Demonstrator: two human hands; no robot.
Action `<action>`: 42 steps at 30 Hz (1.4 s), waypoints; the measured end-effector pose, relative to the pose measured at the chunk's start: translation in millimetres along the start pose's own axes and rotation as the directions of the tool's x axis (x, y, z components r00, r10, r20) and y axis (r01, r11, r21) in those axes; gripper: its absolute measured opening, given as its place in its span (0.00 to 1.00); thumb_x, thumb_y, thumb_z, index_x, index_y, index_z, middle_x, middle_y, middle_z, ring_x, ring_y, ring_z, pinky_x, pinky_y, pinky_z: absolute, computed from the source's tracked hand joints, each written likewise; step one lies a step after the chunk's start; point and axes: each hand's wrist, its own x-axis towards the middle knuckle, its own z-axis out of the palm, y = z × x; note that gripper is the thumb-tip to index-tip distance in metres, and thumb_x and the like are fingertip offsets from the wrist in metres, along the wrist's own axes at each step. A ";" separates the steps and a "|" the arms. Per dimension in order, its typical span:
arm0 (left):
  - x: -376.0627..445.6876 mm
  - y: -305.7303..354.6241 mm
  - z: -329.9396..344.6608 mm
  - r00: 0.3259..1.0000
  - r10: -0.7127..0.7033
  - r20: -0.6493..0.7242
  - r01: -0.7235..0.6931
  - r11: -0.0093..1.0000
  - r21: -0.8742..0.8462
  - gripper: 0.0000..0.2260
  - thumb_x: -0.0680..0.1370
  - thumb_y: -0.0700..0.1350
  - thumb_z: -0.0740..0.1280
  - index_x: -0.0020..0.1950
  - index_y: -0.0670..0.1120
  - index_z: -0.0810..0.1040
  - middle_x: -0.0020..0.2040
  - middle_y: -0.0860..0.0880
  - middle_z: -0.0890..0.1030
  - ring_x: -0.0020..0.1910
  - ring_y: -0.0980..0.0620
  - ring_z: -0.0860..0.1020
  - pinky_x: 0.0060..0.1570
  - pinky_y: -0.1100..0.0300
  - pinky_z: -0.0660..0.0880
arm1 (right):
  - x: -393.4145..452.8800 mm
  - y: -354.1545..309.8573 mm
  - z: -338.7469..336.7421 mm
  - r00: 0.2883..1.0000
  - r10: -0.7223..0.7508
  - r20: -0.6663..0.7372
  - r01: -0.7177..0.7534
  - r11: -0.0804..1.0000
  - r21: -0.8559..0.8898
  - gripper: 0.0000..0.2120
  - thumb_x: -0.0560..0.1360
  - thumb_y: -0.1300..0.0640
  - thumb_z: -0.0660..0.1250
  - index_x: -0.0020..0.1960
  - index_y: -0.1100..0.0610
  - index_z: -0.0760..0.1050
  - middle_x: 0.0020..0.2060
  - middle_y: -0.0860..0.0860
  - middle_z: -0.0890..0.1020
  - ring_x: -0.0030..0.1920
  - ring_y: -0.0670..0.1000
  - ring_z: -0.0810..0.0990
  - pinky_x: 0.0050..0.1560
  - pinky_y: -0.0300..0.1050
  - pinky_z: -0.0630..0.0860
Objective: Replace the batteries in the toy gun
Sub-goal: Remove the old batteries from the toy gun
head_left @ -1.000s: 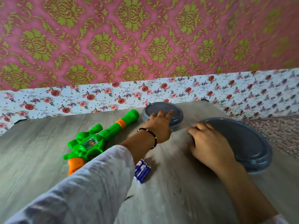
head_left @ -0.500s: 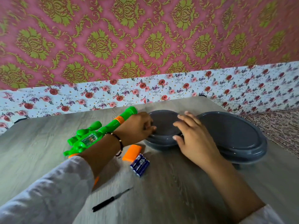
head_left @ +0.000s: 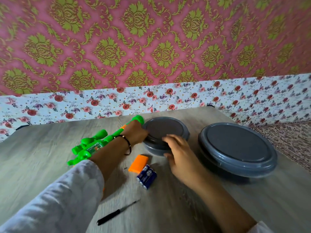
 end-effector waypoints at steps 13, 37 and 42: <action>6.9 -4.2 3.3 0.991 0.042 -0.130 -0.055 0.993 -0.100 0.07 0.79 0.45 0.62 0.48 0.42 0.76 0.42 0.45 0.77 0.48 0.42 0.77 0.41 0.59 0.71 | 2.1 11.2 1.3 0.999 -0.025 0.039 0.036 0.953 -0.301 0.25 0.69 0.59 0.72 0.65 0.59 0.72 0.62 0.56 0.76 0.62 0.58 0.74 0.59 0.54 0.72; -24.4 -30.1 3.1 0.960 0.271 0.074 -0.257 0.953 -0.160 0.25 0.78 0.58 0.61 0.68 0.44 0.67 0.59 0.47 0.78 0.54 0.51 0.77 0.55 0.56 0.73 | 31.6 -12.7 -30.6 0.891 -0.185 0.415 0.384 0.795 -0.469 0.22 0.73 0.43 0.63 0.62 0.52 0.64 0.55 0.54 0.75 0.54 0.58 0.76 0.49 0.51 0.76; -40.4 -44.0 0.3 0.898 0.397 0.192 -0.403 0.915 -0.006 0.53 0.67 0.59 0.75 0.78 0.47 0.43 0.76 0.49 0.61 0.73 0.52 0.62 0.72 0.58 0.60 | 31.5 -12.7 -28.8 0.887 -0.195 0.418 0.412 0.744 -0.526 0.21 0.74 0.42 0.57 0.61 0.55 0.66 0.57 0.55 0.76 0.55 0.58 0.77 0.50 0.51 0.76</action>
